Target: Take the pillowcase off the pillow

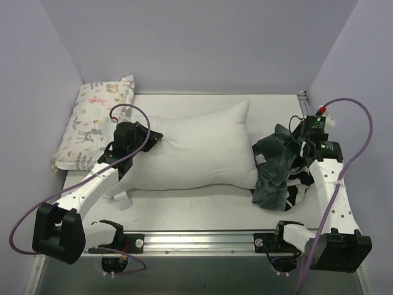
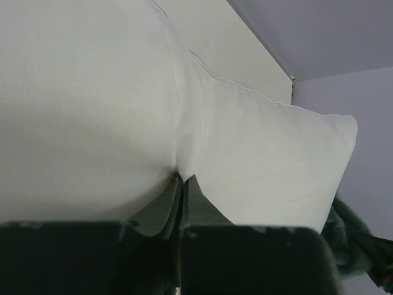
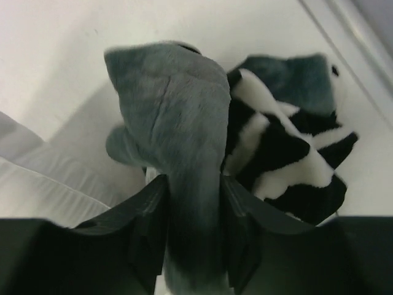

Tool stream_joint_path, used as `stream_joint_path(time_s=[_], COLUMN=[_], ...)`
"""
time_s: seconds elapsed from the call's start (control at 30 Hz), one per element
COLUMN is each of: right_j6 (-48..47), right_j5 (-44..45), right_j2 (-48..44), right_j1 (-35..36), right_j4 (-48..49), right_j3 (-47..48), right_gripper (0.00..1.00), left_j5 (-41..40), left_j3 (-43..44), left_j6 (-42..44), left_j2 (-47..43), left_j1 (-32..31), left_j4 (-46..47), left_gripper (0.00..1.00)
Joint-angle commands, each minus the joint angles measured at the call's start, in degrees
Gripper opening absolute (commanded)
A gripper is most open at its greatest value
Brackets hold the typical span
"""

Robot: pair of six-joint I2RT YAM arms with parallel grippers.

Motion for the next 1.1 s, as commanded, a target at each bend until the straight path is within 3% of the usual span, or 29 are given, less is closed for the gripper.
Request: stream_joint_path(time_s=[0.0,0.07,0.13,0.23,0.27,0.3,0.33,0.47,0.7,0.73,0.83,0.93,1.07], right_j6=[1.68,1.59,1.06,0.27,-0.08,-0.52,-1.31,-2.02,-0.79,-0.61,-0.79,-0.79,-0.70], right_j5=[1.47,1.82,1.30,0.85,0.85,0.77,0.59,-2.57,4.80,6.20,13.41,17.02,17.90], right_j2=[-2.71,-2.27,-2.53,-4.63,-5.77,-6.22,-6.48,-8.85,-11.41,-11.49,-11.32,-10.97,-13.24], right_j1=[2.13,2.31,2.40,3.36,4.32,4.77,4.95,8.89,29.27,36.34,48.05,52.31,52.85], right_j4=[8.51,9.22,9.40,8.61,8.00,6.42,5.62,3.77,5.35,6.14,8.69,9.57,10.01], right_j3=[-8.23,-11.07,-13.10,-12.32,-11.36,-10.30,-8.03,-5.63,-6.07,-6.59,-8.09,-8.88,-10.99], right_gripper=[0.40,0.52,0.61,0.83,0.99,1.00,1.00,1.00,1.00,1.00,1.00,1.00,1.00], left_j5=[-2.00,-2.26,-2.26,-2.17,-2.00,-1.91,-1.73,-1.47,-3.74,-4.54,-5.77,-6.74,-9.11], left_j3=[-2.46,-3.61,-5.36,-6.07,-5.90,-5.64,-4.94,-2.47,0.08,0.08,-0.62,-1.94,-3.87], left_j6=[2.58,2.85,2.85,3.64,4.60,5.21,5.92,11.00,18.92,20.50,23.84,26.48,28.33], left_j2=[-1.72,-2.60,-4.09,-5.94,-6.47,-7.34,-7.87,-10.77,-18.06,-18.86,-21.76,-24.83,-29.32], left_j1=[-1.53,-1.97,-2.59,-2.94,-3.03,-3.20,-3.73,-5.40,-10.14,-11.02,-13.66,-15.33,-16.30], left_j4=[0.67,1.11,1.55,1.73,1.21,0.85,0.41,-5.03,-13.29,-15.39,-18.21,-20.85,-23.23], left_gripper=[0.00,0.01,0.07,0.16,0.21,0.27,0.39,0.63,0.69,0.69,0.69,0.69,0.69])
